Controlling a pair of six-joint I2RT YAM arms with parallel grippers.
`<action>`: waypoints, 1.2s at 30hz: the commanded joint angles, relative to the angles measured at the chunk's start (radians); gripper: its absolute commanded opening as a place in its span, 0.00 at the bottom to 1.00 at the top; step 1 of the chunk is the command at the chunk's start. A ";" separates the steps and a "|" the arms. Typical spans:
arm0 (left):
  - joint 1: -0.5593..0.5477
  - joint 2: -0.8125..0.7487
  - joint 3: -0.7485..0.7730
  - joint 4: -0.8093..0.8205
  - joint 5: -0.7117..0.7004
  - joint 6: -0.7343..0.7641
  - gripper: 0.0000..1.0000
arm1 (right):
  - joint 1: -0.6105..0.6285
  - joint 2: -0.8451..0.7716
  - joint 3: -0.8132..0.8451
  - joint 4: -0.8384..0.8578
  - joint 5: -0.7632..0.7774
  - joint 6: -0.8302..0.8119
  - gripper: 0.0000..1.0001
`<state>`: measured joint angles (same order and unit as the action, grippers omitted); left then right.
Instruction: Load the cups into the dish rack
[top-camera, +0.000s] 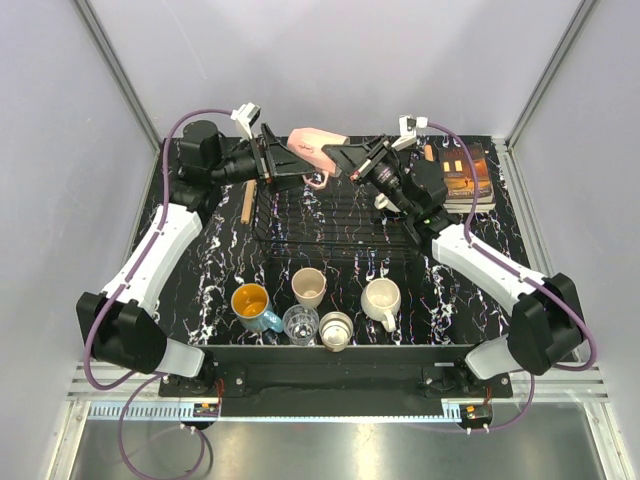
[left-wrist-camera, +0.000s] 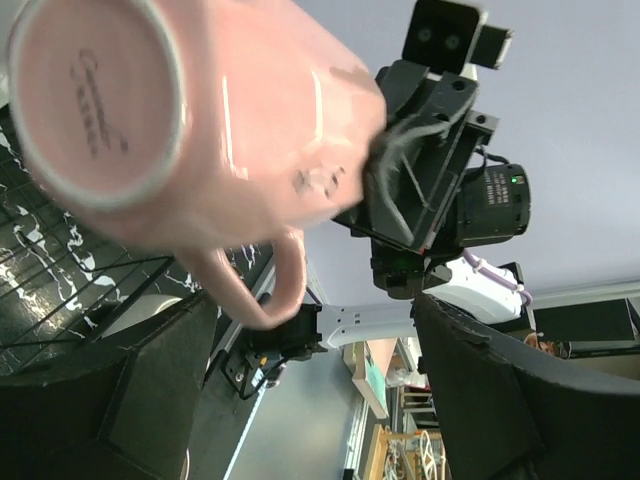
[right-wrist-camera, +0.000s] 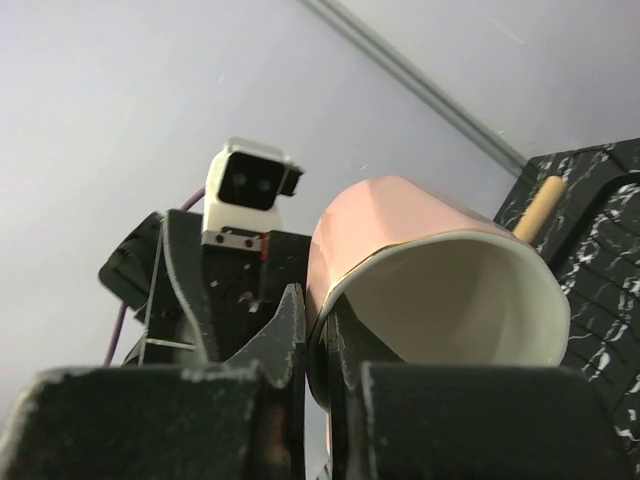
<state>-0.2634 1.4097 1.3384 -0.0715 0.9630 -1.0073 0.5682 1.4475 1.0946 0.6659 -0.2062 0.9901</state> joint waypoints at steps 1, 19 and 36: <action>-0.019 0.001 0.011 0.036 -0.001 0.026 0.83 | 0.019 -0.027 0.108 0.147 -0.082 0.028 0.00; -0.026 0.020 0.076 0.068 -0.010 -0.039 0.60 | 0.028 0.091 0.071 0.301 -0.101 0.226 0.00; -0.028 0.014 0.081 0.107 0.005 -0.062 0.38 | 0.076 0.169 0.094 0.345 -0.133 0.275 0.00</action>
<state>-0.2741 1.4372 1.3617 -0.0757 0.9241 -1.0561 0.5934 1.6077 1.1496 0.9237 -0.2516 1.2335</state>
